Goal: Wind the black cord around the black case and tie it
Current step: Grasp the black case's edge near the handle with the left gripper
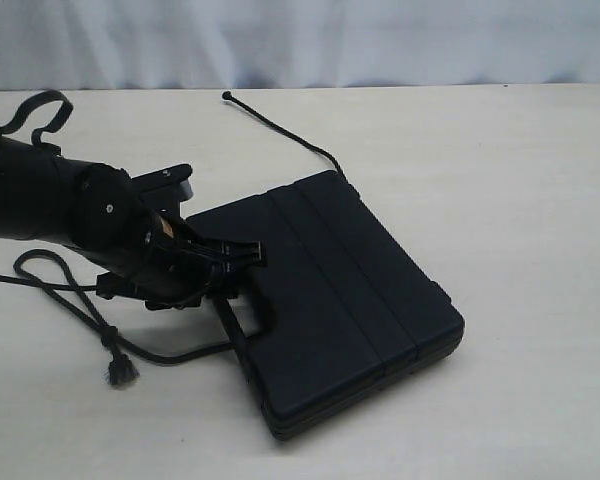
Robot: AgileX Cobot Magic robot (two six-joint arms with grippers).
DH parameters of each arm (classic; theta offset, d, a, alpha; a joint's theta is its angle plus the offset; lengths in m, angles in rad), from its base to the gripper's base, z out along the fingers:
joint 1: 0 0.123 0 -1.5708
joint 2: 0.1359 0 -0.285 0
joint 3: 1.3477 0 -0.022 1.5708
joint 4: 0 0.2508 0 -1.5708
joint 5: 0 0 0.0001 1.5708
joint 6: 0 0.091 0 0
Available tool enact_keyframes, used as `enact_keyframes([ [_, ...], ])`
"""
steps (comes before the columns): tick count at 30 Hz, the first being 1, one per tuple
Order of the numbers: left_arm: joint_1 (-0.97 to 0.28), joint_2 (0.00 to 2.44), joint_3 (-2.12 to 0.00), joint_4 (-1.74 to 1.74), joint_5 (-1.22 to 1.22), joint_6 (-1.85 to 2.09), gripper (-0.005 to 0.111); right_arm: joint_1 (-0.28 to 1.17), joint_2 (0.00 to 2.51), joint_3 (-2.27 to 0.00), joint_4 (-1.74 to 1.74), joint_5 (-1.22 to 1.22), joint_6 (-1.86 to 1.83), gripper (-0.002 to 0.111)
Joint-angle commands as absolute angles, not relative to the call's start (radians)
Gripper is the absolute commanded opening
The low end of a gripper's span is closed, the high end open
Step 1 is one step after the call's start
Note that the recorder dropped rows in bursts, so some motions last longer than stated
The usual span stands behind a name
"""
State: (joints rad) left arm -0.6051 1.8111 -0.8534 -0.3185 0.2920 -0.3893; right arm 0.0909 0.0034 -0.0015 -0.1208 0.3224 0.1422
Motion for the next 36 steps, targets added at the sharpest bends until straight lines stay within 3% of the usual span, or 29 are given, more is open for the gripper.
enact_keyframes([
  [1,-0.624,1.839,-0.852,-0.333,0.271,-0.394,0.043,0.084,0.000,0.000,-0.115,0.307,0.144,0.004],
  [9,-0.635,1.878,-0.852,-0.326,0.250,-0.394,0.042,0.084,0.000,0.000,-0.115,0.307,0.144,0.004],
  [17,-0.635,1.878,-0.852,-0.324,0.223,-0.394,0.000,0.084,0.000,0.000,-0.115,0.308,0.146,0.004],
  [29,-0.633,1.813,-0.852,-0.298,0.188,-0.389,0.000,0.084,0.000,0.000,-0.120,0.296,0.146,0.004],
  [36,-0.561,1.765,-0.852,-0.298,0.189,-0.389,0.000,0.084,0.000,0.000,-0.120,0.296,0.146,0.004],
])
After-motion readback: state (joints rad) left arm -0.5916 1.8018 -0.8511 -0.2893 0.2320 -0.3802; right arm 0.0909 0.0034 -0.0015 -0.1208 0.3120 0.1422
